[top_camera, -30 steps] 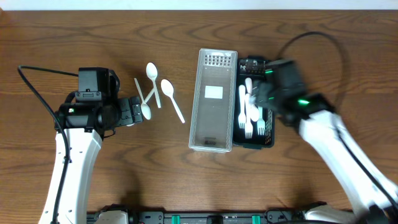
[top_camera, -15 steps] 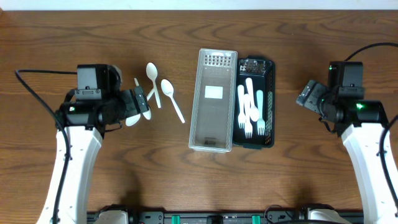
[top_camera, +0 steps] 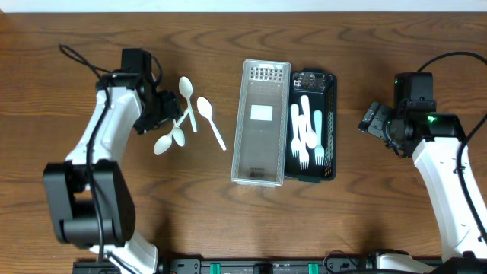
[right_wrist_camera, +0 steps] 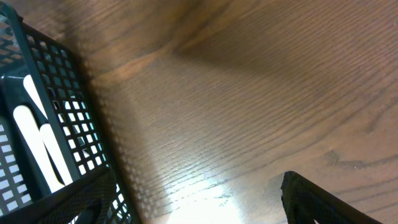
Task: Pack container
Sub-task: 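Reach the left gripper to the spoons and grasp one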
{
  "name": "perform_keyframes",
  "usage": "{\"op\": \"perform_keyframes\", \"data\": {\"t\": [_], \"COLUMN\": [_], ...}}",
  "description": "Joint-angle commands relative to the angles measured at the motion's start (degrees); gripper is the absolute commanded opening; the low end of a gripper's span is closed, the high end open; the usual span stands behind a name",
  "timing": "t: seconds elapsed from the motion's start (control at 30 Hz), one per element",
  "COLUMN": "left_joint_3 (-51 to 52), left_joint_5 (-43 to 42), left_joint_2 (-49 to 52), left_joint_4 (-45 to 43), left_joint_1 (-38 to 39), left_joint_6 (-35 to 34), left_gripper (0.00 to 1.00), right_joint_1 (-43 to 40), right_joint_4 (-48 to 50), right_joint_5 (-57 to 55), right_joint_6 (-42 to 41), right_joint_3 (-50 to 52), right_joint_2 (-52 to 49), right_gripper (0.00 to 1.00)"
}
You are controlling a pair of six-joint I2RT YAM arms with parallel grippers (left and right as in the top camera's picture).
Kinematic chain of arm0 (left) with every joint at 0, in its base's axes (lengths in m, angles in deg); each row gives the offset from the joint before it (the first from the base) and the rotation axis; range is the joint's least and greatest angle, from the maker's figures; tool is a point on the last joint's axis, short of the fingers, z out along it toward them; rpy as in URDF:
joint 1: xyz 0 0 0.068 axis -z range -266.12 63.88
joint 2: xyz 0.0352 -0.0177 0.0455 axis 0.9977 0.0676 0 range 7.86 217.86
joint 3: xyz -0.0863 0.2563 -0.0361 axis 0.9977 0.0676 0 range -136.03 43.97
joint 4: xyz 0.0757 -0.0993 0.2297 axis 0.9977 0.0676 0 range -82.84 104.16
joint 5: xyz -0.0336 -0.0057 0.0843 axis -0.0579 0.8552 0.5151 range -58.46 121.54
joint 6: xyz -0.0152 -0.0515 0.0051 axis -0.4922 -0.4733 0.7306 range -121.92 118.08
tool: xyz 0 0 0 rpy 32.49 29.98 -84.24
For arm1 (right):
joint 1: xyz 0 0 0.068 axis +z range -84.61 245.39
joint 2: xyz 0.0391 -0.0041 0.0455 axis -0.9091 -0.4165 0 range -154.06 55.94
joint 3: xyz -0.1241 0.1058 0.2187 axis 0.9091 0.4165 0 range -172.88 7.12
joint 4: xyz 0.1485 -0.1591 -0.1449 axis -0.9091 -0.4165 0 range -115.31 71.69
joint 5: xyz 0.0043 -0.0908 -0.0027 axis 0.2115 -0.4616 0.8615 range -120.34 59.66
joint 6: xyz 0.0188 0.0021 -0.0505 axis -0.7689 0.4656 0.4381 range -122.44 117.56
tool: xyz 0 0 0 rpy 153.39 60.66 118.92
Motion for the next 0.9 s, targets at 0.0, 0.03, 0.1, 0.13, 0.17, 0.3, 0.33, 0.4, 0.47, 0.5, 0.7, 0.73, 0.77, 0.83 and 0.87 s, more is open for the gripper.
{"op": "perform_keyframes", "data": {"t": [0.0, 0.03, 0.1, 0.13, 0.17, 0.3, 0.33, 0.4, 0.47, 0.5, 0.7, 0.73, 0.77, 0.83, 0.87], "left_joint_3": [-2.93, -2.93, -2.93, -2.93, -2.93, -2.93, -2.93, -2.91, -2.91, -2.91, -2.91, -2.91, -2.91, -2.91, -2.91], "left_joint_5": [0.55, 0.55, 0.57, 0.57, 0.63, 4.02, 5.38, 6.38, 6.4, 6.51, 6.78, 6.75, 6.75, 6.75, 6.75], "left_joint_2": [3.43, 4.31, 6.45, 7.37, 8.37, 10.8, 11.28, 11.82, 12.24, 12.39, 13.92, 14.29, 14.67, 15.61, 16.15], "left_joint_4": [-1.07, -1.57, -2.82, -3.37, -3.96, -4.87, -4.96, -5.35, -6.01, -6.25, -7.65, -7.85, -7.93, -7.87, -7.72], "left_joint_1": [-0.31, -0.31, -0.31, -0.31, -0.31, -0.31, -0.31, -0.31, -0.31, -0.31, -0.31, -0.2, -0.13, 0.09, 0.17], "left_joint_6": [-0.33, -0.31, 0.26, 1.14, 2.19, 3.82, 3.82, 5.16, 6.62, 7.02, 8.35, 8.33, 8.35, 8.35, 8.33], "left_gripper": [0.72, 0.72, 0.72, 0.72, 0.72, 0.71, 0.71, 0.7, 0.69, 0.67, 0.55, 0.55, 0.55, 0.54, 0.52], "right_joint_1": [-0.24, -0.24, -0.24, -0.24, -0.24, -0.24, -0.24, -0.24, -0.24, -0.24, -0.24, -0.24, -0.24, -0.24, -0.24], "right_joint_4": [-0.11, -0.13, -0.35, -0.55, -0.81, -1.7, -1.92, -2.32, -2.67, -2.78, -3.63, -4.02, -4.42, -4.92, -5.11], "right_joint_5": [-0.02, 0.0, -0.02, -0.02, 0.0, -0.02, -0.02, -0.02, -0.02, 0.0, 0.0, 0.0, -0.02, -0.02, 0.0], "right_joint_6": [-0.63, -0.63, -0.61, -0.61, -0.61, -0.61, -0.61, -0.61, -0.61, -0.61, -0.61, -0.61, -0.63, -0.61, -0.61], "right_joint_3": [0.26, 0.26, 0.26, 0.26, 0.26, 0.26, 0.26, 0.26, 0.26, 0.26, 0.26, 0.26, 0.26, 0.26, 0.26], "right_joint_2": [-0.02, -0.02, -0.02, -0.02, -0.02, -0.02, -0.02, -0.02, -0.02, -0.02, -0.02, -0.02, -0.02, -0.02, -0.02], "right_gripper": [0.88, 0.88, 0.87, 0.87, 0.87, 0.86, 0.86, 0.85, 0.84, 0.83, 0.82, 0.81, 0.81, 0.79, 0.79]}}
